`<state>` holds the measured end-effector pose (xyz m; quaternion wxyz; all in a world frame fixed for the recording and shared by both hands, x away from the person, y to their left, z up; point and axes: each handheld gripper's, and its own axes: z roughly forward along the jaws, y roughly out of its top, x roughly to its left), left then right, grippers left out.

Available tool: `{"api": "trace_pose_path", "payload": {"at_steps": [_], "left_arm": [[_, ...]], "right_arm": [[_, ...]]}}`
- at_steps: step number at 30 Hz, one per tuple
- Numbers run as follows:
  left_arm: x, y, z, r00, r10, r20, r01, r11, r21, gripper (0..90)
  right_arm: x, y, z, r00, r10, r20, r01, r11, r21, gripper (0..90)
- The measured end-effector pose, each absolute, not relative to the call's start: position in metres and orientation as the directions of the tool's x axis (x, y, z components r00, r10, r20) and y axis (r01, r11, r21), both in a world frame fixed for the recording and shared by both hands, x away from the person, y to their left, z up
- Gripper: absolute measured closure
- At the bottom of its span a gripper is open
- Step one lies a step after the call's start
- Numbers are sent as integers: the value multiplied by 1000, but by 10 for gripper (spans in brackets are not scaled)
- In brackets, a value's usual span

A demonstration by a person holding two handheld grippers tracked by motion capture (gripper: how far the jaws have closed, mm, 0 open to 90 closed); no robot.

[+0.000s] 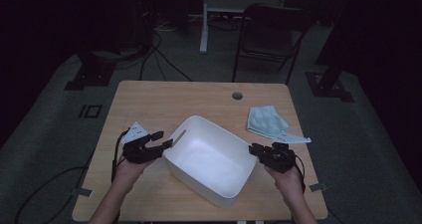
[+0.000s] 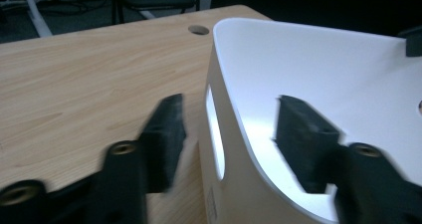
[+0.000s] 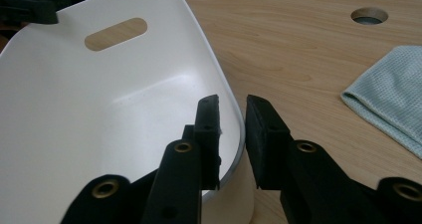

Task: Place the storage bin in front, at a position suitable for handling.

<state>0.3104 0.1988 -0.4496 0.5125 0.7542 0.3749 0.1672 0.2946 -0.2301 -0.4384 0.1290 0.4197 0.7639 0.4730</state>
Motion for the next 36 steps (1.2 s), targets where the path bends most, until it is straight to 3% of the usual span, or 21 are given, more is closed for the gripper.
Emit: {"api": "trace_pose_path", "payload": {"at_steps": [11, 36], "left_arm": [[309, 187, -449, 664, 745, -60, 386, -273, 882, 782], [284, 190, -450, 563, 822, -85, 411, -189, 892, 818]], "right_arm": [[298, -229, -440, -606, 771, 193, 526, 207, 825, 826], [321, -223, -441, -659, 731, 177, 489, 237, 840, 839]]}}
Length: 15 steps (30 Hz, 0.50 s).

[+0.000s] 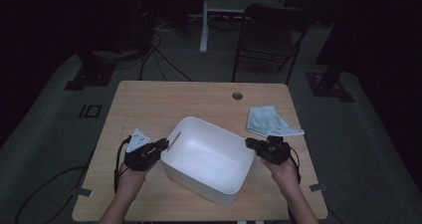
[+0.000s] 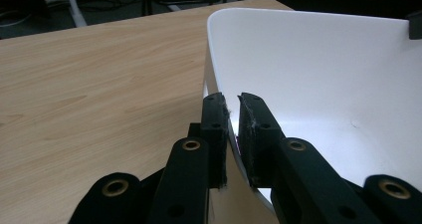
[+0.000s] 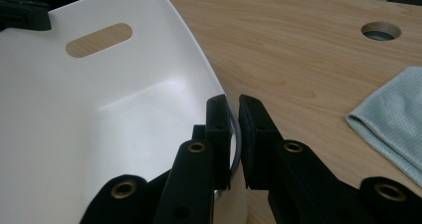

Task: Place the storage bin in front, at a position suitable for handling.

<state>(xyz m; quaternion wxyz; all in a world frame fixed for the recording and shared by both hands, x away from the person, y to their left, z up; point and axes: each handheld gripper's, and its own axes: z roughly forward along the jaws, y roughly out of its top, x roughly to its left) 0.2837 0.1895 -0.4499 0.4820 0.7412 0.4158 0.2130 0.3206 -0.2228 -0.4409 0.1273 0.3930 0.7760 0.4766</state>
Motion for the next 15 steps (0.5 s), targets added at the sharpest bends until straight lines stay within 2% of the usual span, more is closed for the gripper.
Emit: {"api": "trace_pose_path", "payload": {"at_steps": [15], "left_arm": [[263, 195, -449, 535, 840, -87, 406, -166, 899, 818]], "right_arm": [[341, -215, -442, -692, 699, 183, 472, 245, 847, 831]]}}
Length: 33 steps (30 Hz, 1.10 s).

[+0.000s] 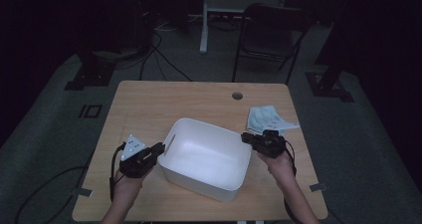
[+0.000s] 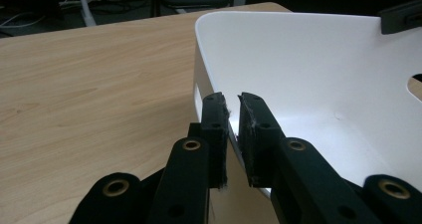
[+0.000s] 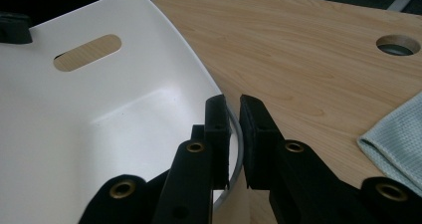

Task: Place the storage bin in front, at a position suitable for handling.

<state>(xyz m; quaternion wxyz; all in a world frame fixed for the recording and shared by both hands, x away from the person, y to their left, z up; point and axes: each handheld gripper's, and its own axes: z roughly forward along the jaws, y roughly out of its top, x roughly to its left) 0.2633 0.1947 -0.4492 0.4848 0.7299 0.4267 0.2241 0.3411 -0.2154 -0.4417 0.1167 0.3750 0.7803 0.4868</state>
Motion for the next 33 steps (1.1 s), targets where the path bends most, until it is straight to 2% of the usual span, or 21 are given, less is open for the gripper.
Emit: {"api": "trace_pose_path", "payload": {"at_steps": [11, 21, 28, 29, 33], "left_arm": [[246, 193, -448, 506, 860, -61, 399, -171, 901, 812], [236, 193, -448, 488, 868, -92, 419, -141, 897, 806], [239, 200, -447, 520, 846, -118, 410, -126, 903, 805], [240, 201, -447, 527, 842, -118, 409, -129, 904, 777], [253, 204, -444, 533, 838, -113, 404, -135, 905, 679]], "right_arm": [[357, -207, -442, -696, 692, 195, 470, 233, 851, 811], [366, -202, -442, -704, 680, 204, 470, 232, 852, 800], [365, -202, -442, -707, 676, 208, 471, 230, 852, 782], [364, -202, -442, -703, 681, 205, 471, 230, 852, 775], [349, -204, -435, -696, 696, 177, 442, 221, 869, 620]]}}
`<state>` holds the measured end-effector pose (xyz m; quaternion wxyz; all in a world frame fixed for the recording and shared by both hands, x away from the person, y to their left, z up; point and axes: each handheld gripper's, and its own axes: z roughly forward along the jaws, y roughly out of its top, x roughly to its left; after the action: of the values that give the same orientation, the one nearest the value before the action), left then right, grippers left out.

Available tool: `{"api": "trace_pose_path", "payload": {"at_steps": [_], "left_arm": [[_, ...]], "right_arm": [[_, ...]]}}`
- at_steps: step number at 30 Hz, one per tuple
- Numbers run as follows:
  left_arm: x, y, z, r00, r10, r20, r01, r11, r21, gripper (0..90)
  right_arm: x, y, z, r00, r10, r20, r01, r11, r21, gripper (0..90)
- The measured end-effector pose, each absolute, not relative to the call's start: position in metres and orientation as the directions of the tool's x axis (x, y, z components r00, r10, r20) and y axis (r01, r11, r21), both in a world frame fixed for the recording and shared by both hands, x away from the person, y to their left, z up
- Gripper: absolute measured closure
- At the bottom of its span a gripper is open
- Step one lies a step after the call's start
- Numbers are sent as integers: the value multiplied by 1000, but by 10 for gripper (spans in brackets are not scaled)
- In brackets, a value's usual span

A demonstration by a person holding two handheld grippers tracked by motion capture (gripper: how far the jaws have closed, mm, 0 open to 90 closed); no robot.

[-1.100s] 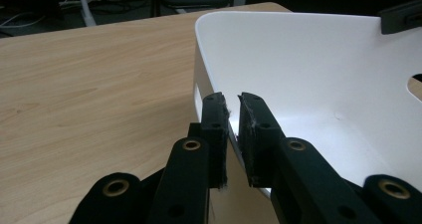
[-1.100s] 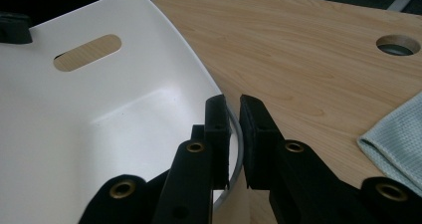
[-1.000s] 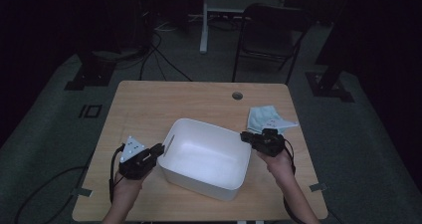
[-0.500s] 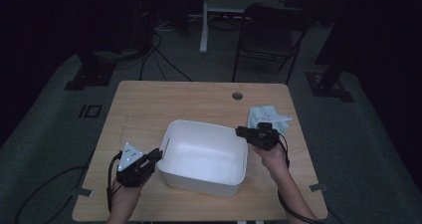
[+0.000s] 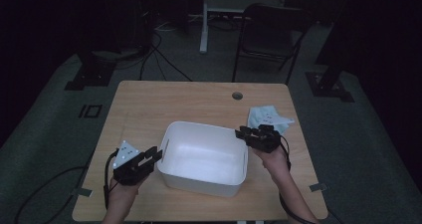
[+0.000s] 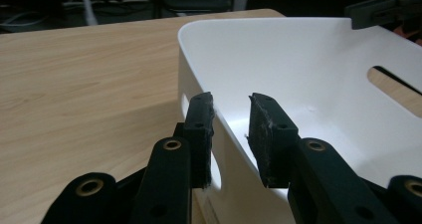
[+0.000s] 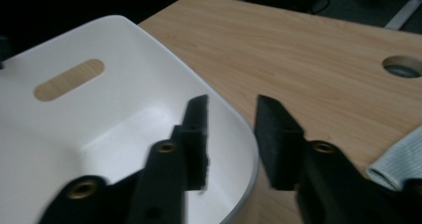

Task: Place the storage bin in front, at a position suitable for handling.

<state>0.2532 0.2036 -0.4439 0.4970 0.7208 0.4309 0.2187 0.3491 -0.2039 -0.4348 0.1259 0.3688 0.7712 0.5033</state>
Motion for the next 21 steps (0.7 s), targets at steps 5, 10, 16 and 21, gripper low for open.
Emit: {"api": "trace_pose_path", "payload": {"at_steps": [5, 10, 16, 21], "left_arm": [[280, 206, -440, 563, 818, -120, 409, -149, 900, 628], [306, 205, -439, 586, 802, -117, 400, -161, 902, 603], [329, 200, -441, 608, 784, -121, 404, -175, 898, 603], [344, 192, -444, 604, 787, -122, 414, -179, 892, 605]], "right_arm": [[324, -212, -429, -624, 770, 137, 425, 187, 886, 583], [303, -215, -436, -615, 767, 184, 469, 168, 867, 538], [280, -211, -439, -621, 752, 223, 501, 162, 850, 510], [267, -208, -444, -600, 761, 248, 530, 145, 836, 502]]}}
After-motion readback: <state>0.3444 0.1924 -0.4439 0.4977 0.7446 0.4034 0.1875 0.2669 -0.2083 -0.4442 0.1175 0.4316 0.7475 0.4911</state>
